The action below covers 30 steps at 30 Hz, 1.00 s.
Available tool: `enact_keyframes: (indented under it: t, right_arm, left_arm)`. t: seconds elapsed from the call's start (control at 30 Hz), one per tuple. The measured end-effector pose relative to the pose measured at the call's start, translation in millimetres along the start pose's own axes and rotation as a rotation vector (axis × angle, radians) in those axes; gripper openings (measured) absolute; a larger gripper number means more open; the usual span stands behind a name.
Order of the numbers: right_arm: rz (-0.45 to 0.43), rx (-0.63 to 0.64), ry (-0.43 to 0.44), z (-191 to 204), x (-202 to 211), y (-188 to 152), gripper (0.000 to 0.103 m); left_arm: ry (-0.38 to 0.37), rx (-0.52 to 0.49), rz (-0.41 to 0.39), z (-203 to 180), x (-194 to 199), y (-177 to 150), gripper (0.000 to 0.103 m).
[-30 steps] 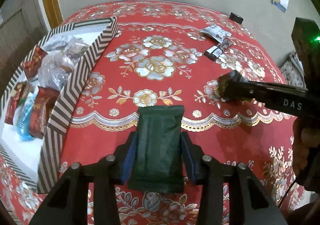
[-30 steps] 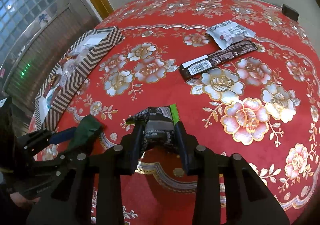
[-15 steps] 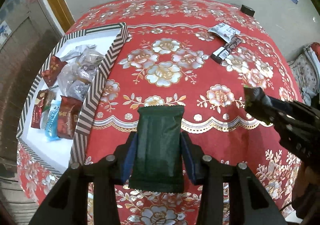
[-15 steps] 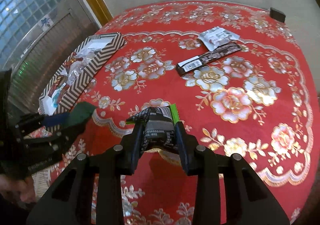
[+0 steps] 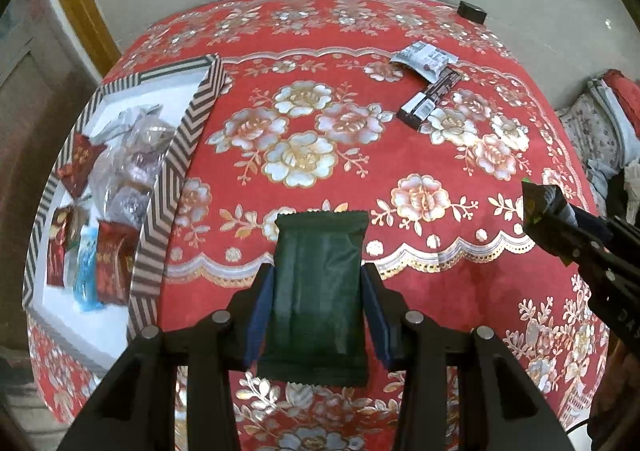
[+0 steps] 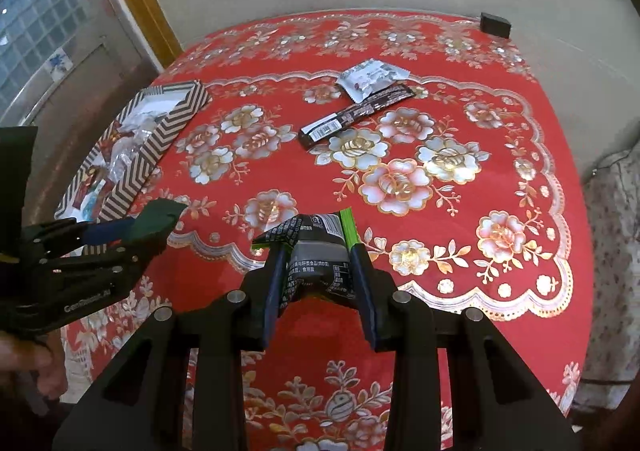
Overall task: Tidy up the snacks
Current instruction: 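Carry the green pack and grey-green packet over the white tray with both grippers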
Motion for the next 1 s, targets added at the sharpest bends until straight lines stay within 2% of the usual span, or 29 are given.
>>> enact_keyframes:
  t: [0.37,0.63,1.0]
  right_arm:
    - [-0.015,-0.097,-0.063,28,9,4,0.032]
    - [-0.019,-0.159,-0.103,53,14,6,0.032]
    - [-0.034,-0.123,-0.120,82,17,24,0.032]
  left_arm:
    - [-0.055,-0.102,-0.016,28,4,15,0.046]
    - [-0.089,-0.188,-0.059,40,19,22,0.046]
    - [-0.080,-0.114,-0.090,83,26,36,0.046]
Point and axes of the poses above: each gripper's, at about its wrist camera, not at the fingertips, and x roughly against the way its jaws point, z to its left, y to its top, the point moved 6 cm from there along -x, roughly the way its jaws point, and after that the axes turned 13 degrees about z, right-handed, at the moved point
